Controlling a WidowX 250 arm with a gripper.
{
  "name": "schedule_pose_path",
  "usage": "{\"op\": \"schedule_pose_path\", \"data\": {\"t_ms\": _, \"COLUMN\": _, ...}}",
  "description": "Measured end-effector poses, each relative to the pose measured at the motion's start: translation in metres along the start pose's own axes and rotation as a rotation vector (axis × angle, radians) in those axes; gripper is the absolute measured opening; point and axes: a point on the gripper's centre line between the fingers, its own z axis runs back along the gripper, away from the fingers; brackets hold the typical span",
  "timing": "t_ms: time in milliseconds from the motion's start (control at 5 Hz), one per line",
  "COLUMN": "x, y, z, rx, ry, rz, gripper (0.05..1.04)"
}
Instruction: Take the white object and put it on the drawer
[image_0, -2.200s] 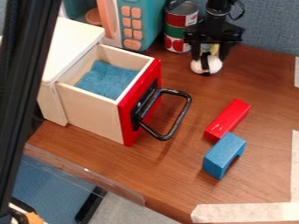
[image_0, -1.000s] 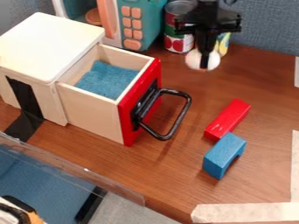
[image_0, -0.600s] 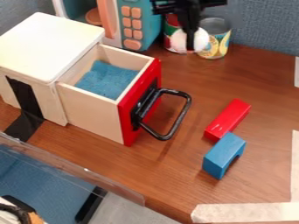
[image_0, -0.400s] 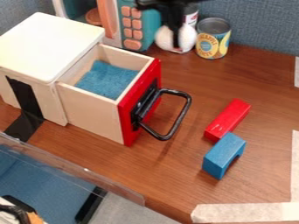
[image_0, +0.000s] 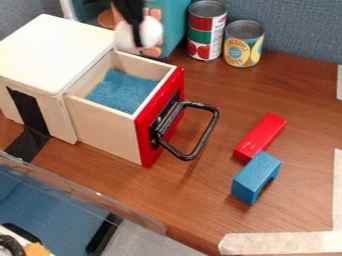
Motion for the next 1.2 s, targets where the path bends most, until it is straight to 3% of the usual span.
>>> {"op": "schedule_pose_path", "data": {"t_ms": 400, "x": -0.013, "y": 0.022, "z": -0.012, "rx": -0.003, "ry": 0.057, "rz": -0.02, "gripper": 0.049}}
{"op": "schedule_pose_path", "data": {"t_ms": 600, "x": -0.02, "y": 0.031, "z": -0.026, "rx": -0.042, "ry": 0.081, "rz": -0.002, "gripper": 0.049}}
{"op": "schedule_pose_path", "data": {"t_ms": 1000, "x": -0.023, "y": 0.034, "z": -0.044, "rx": -0.047, "ry": 0.062, "rz": -0.014, "gripper": 0.067}}
{"op": "schedule_pose_path", "data": {"t_ms": 1200, "x": -0.022, "y": 0.032, "z": -0.045, "rx": -0.019, "ry": 0.05, "rz": -0.07, "gripper": 0.208}}
